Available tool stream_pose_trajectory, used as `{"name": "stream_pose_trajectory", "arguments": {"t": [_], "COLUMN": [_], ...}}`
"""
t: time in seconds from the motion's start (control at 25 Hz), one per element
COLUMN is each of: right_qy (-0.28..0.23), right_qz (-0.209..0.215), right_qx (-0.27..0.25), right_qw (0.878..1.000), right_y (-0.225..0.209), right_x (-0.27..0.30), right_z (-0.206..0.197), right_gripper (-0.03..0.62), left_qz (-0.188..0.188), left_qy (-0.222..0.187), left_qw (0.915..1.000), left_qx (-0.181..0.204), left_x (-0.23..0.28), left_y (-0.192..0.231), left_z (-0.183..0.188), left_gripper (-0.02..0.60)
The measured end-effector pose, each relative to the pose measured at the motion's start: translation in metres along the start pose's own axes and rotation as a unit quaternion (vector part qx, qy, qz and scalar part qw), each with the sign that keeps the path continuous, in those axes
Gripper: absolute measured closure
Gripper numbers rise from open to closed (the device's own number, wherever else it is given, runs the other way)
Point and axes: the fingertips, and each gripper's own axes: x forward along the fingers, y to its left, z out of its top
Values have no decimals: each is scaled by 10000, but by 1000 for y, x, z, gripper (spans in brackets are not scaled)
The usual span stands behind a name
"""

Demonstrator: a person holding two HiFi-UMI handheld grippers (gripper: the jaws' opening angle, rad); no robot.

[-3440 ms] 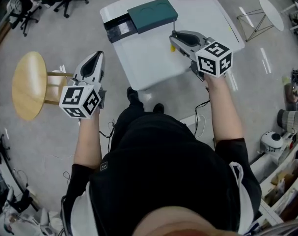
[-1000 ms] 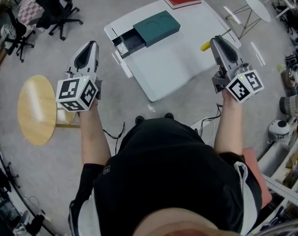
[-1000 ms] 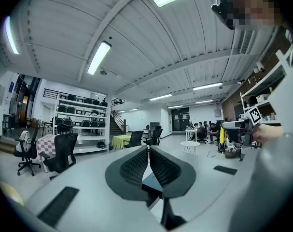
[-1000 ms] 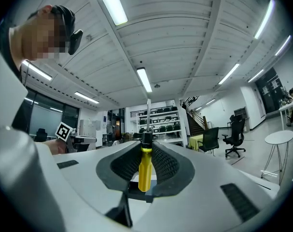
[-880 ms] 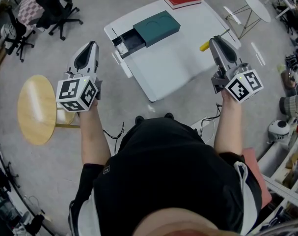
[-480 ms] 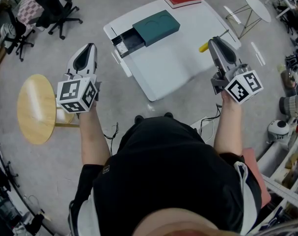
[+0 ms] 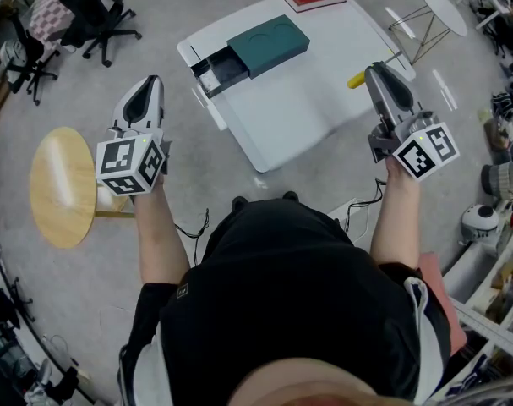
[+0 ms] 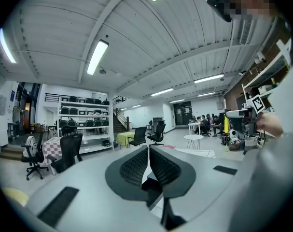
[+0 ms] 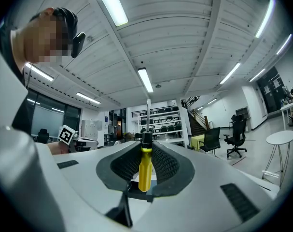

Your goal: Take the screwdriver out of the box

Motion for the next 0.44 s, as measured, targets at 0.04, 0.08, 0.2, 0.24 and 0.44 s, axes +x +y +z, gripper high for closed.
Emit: {"name": "stream_pose_trajectory", "arguments": {"t": [0.04,0.08,0.2,0.24,0.44], "right_qy": [-4,-6,-4,-4,-3], "right_qz": [1,4,14,16,33], "right_qx": [3,5,19,26,46], "right_qw": [10000,10000,10000,10000,10000], "right_y": [0,0,0,0,2], "right_x": [0,0,0,-1,2], "right_z": [0,-1,-2,-2,-1], "right_gripper": [511,511,511,511,511], "left_qz": [-4,-8,-23,-32,-77], "left_qy": [1,1,4,5,5], "left_qw": [10000,10000,10000,10000,10000], "left_qx": [6,10,7,2,-12], "left_x": [0,1,1,0,0], "left_y": [0,0,-3,-3,-3], "left_z": [0,-1,-2,-2,-2], "left_gripper": [555,555,555,555,555]}}
